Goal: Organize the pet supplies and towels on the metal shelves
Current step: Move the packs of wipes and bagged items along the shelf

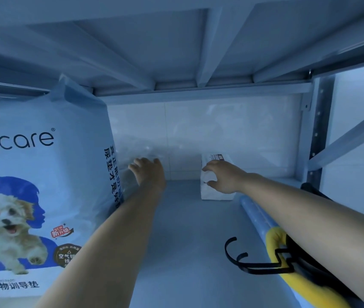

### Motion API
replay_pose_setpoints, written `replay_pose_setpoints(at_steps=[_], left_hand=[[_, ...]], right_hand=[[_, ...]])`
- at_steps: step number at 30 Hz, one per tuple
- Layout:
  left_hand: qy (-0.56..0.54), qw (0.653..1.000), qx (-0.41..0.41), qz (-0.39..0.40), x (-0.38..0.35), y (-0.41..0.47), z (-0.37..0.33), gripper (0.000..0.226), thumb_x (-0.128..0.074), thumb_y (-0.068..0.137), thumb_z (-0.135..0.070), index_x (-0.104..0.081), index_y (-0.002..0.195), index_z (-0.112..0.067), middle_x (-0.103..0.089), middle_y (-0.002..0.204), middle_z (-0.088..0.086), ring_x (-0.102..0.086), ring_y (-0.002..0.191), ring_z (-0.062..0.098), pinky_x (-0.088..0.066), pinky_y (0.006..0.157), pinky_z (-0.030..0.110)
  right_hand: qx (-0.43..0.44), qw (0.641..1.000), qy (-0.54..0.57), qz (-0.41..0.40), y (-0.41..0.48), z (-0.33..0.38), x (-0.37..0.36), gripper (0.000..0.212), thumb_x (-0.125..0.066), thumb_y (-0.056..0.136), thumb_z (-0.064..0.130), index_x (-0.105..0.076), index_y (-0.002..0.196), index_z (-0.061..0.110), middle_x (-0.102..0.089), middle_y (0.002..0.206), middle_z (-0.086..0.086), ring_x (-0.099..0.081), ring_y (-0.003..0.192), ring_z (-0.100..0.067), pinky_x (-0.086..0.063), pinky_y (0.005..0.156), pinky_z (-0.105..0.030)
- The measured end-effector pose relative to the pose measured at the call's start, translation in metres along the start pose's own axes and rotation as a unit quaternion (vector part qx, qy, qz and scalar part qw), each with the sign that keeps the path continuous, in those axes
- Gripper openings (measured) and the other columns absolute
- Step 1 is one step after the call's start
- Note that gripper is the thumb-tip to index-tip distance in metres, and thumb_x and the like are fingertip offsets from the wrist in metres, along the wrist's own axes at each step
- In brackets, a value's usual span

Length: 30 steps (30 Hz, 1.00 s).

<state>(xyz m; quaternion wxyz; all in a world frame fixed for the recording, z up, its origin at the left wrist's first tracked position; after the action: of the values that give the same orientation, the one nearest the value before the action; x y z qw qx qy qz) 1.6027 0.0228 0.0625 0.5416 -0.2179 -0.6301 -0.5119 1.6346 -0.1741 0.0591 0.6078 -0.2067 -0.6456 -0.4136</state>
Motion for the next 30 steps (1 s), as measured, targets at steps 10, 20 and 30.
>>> replay_pose_setpoints(at_steps=[10,20,30], left_hand=[[0.031,0.996,-0.086,-0.014,-0.004,-0.005,-0.026,0.066,-0.054,0.087,-0.033,-0.025,0.144,-0.017,-0.006,0.155,0.015,-0.001,0.143,0.039,-0.007,0.106,0.067],[0.045,0.993,-0.106,-0.012,-0.001,-0.003,-0.022,0.067,-0.051,0.089,-0.033,-0.020,0.146,-0.018,-0.003,0.156,0.012,0.000,0.144,0.034,-0.008,0.105,0.068],[0.041,0.993,-0.107,-0.007,0.001,-0.015,-0.029,0.059,-0.050,0.088,-0.030,-0.028,0.141,-0.018,-0.015,0.152,0.011,-0.011,0.142,0.032,-0.013,0.106,0.067]], right_hand=[[-0.008,1.000,0.003,0.008,-0.008,-0.007,-0.002,0.053,-0.054,0.092,0.026,-0.037,0.141,0.014,-0.032,0.150,-0.002,-0.029,0.138,-0.018,-0.024,0.109,-0.025],[-0.031,1.000,0.001,0.002,-0.011,-0.020,0.004,0.054,-0.054,0.091,0.025,-0.036,0.141,0.015,-0.032,0.150,-0.003,-0.030,0.138,-0.019,-0.027,0.110,-0.028],[-0.008,1.000,-0.001,0.012,-0.007,-0.009,0.001,0.056,-0.053,0.092,0.026,-0.034,0.143,0.014,-0.029,0.152,-0.005,-0.026,0.140,-0.021,-0.024,0.112,-0.030]])
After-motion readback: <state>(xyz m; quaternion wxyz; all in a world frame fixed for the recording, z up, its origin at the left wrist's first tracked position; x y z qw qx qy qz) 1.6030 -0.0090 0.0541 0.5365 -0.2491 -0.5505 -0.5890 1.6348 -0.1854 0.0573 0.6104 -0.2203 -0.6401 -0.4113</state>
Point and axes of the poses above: each hand's wrist, its own y-axis towards the middle knuckle, its own x-axis out of the back of the hand, z = x × y, the point moved 4 cm from there along y, towards the middle knuckle
